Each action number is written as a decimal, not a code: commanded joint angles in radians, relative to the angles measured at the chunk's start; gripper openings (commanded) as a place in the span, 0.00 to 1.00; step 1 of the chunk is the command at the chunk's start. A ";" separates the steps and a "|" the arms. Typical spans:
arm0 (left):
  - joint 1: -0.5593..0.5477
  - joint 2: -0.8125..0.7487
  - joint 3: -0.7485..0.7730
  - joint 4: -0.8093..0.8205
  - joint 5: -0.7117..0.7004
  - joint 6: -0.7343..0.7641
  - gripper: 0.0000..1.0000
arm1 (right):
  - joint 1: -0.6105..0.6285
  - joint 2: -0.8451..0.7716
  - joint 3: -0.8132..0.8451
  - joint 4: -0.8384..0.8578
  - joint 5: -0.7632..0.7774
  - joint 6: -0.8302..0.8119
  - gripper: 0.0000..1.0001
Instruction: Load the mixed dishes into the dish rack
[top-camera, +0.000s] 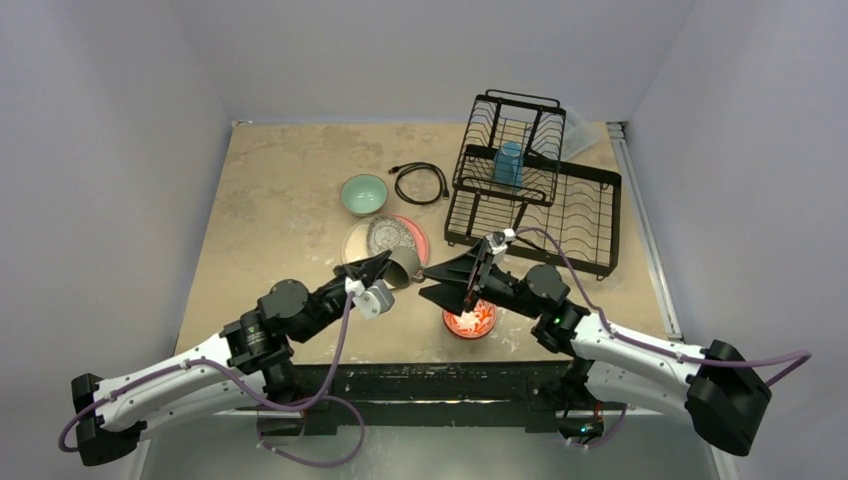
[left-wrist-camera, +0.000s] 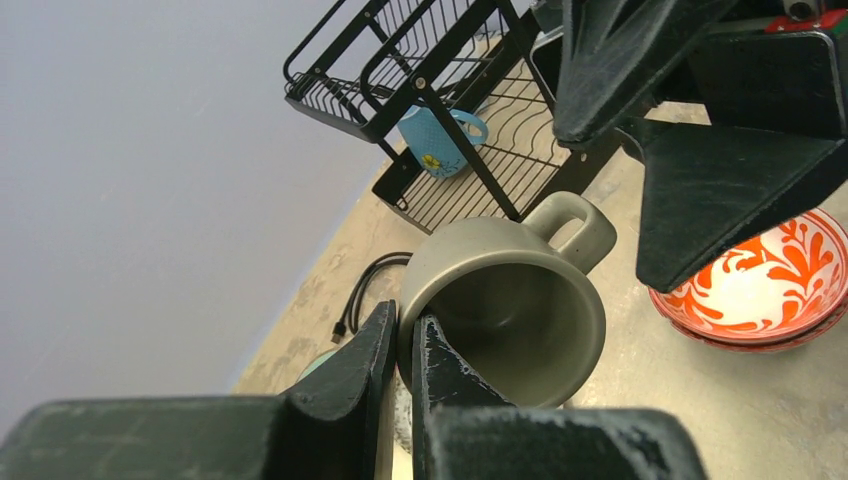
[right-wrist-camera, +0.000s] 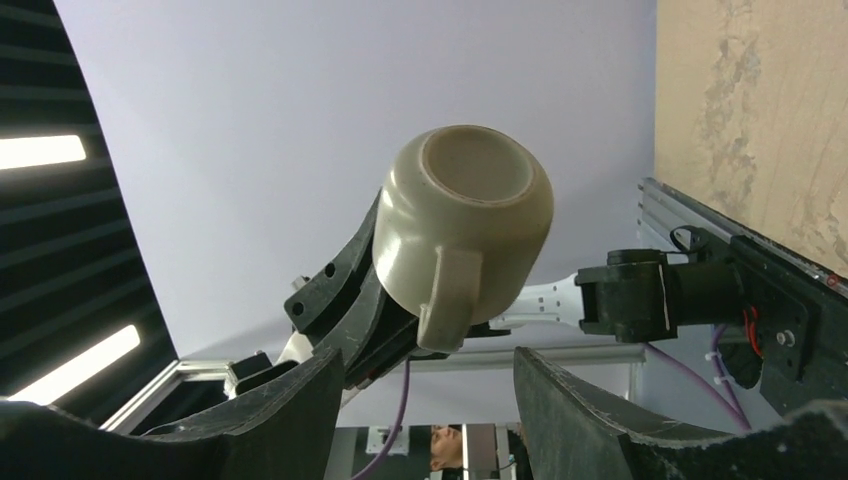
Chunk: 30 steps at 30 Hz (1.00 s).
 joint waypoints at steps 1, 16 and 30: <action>-0.008 -0.009 0.028 0.048 0.049 -0.007 0.00 | 0.001 0.015 0.077 -0.002 0.022 -0.012 0.62; -0.016 -0.003 0.024 0.027 0.116 -0.011 0.00 | 0.000 0.068 0.038 0.063 0.008 0.037 0.42; -0.023 -0.007 0.011 0.006 0.188 0.021 0.00 | 0.001 0.113 -0.024 0.170 -0.036 0.074 0.18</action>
